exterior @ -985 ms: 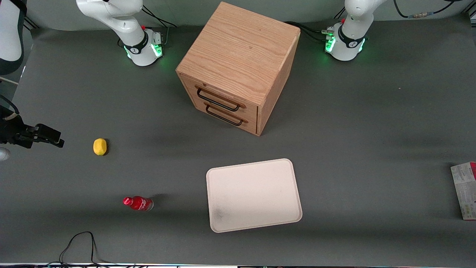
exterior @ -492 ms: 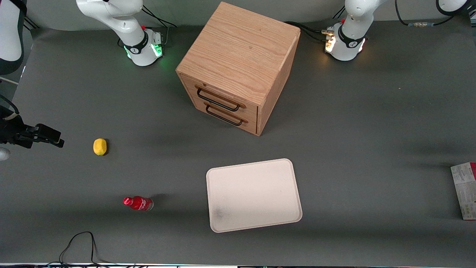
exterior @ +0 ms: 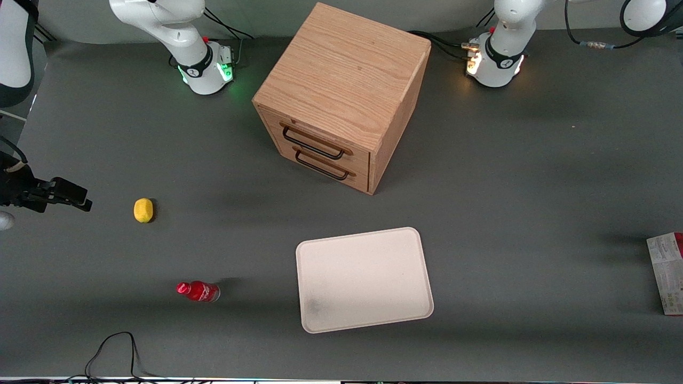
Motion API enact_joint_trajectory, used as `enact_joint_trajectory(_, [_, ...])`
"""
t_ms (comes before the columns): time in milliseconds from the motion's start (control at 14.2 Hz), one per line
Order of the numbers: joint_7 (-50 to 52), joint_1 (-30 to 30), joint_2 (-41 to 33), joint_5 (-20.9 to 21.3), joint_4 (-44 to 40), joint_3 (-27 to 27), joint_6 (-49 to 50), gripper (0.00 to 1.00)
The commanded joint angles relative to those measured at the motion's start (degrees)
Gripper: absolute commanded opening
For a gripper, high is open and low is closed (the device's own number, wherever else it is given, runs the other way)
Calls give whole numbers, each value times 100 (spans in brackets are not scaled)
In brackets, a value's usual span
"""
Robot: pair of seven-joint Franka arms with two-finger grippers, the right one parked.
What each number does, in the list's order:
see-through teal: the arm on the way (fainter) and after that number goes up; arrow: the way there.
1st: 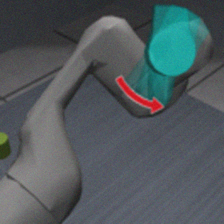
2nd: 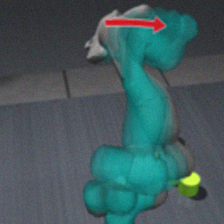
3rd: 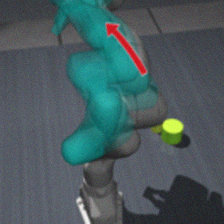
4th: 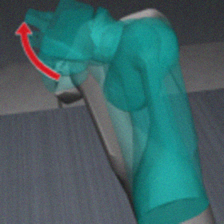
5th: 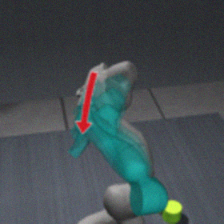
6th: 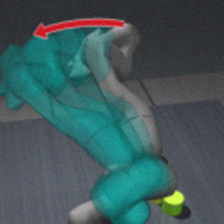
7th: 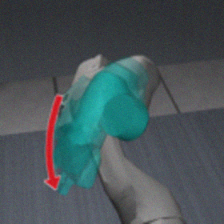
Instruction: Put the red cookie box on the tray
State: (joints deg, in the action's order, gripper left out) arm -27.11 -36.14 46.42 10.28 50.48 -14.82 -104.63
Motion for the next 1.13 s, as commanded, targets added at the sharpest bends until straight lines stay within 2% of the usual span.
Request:
enact_joint_trajectory(0, [153, 20, 69, 1, 392, -4, -504, 100])
enact_joint_trajectory(704, [127, 143, 1097, 18, 471, 14, -1586, 100])
enact_joint_trajectory(1055, [92, 134, 1317, 35, 463, 31, -1772, 99])
